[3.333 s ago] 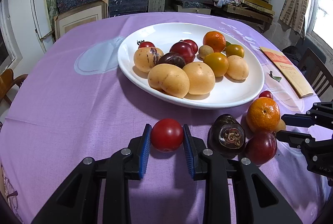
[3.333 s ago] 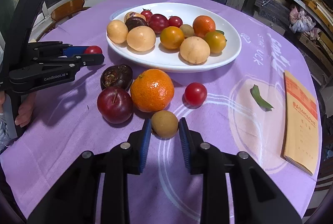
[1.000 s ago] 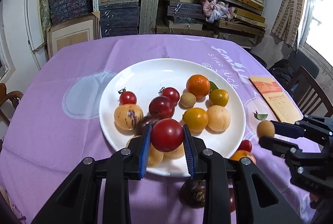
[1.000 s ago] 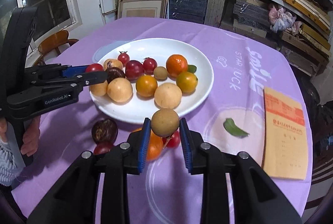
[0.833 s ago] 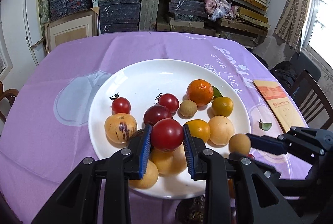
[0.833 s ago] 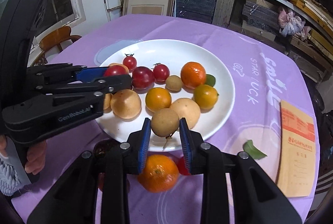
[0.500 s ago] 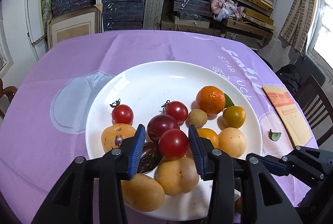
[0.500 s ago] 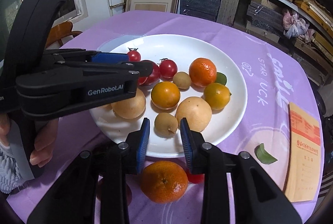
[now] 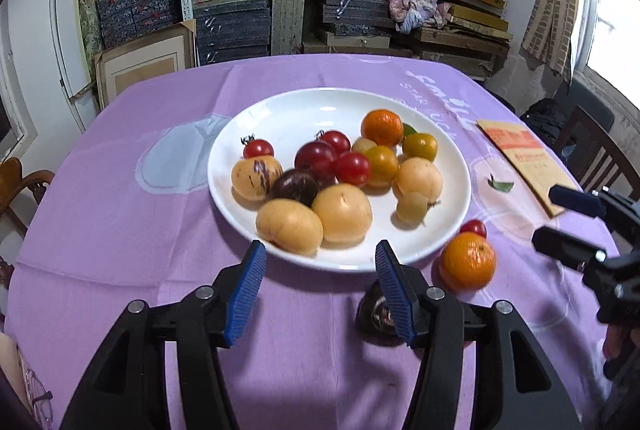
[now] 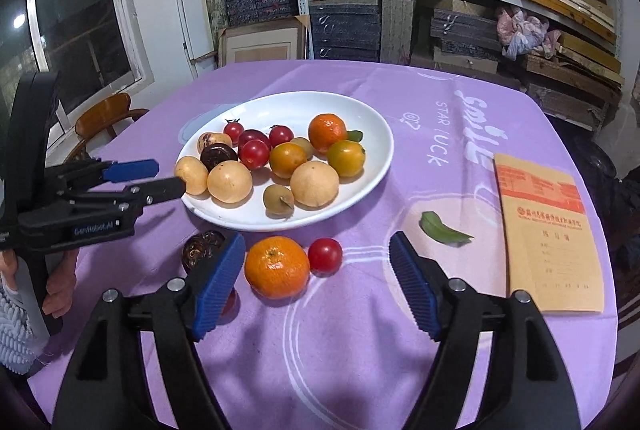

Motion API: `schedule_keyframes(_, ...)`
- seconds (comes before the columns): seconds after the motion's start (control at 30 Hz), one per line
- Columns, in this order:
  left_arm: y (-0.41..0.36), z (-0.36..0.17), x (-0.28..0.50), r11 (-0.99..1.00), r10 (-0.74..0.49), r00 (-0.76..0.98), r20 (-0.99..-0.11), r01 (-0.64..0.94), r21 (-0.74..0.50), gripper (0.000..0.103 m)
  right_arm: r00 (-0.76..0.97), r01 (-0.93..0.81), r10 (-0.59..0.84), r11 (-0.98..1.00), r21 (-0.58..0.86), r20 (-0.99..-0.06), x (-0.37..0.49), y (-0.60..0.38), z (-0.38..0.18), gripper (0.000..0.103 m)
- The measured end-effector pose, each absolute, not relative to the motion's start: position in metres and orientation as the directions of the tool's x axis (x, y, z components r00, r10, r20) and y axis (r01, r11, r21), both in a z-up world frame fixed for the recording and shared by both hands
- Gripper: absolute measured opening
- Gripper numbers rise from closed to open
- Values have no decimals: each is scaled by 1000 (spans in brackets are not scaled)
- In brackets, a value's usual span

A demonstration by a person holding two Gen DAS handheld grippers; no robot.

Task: Organize fruits
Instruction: 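Move the left gripper to the dark purple fruit and close on it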

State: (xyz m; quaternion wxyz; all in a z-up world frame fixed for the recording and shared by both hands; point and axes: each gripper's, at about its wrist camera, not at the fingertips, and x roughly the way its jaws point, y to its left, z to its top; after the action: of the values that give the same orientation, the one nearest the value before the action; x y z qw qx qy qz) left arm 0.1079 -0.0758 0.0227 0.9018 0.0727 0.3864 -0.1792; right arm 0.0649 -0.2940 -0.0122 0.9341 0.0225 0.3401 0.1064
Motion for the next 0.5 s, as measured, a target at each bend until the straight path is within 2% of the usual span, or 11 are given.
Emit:
schedule_keyframes(0.07, -79, 14, 101, 922, -258, 629, -733, 387, 7, 58, 754, -164, 216, 976, 141, -620, 57, -305, -14, 81)
schedule_keyframes(0.33, -102, -6, 98, 913, -252, 589, -768, 408, 14, 58, 762, -130, 242, 966, 224, -600, 48, -332, -13, 82)
schedule_keyframes(0.5, -112, -9, 102, 909, -266, 573, -775, 416, -5, 59, 759, -136, 249, 964, 229, -601, 48, -331, -12, 83)
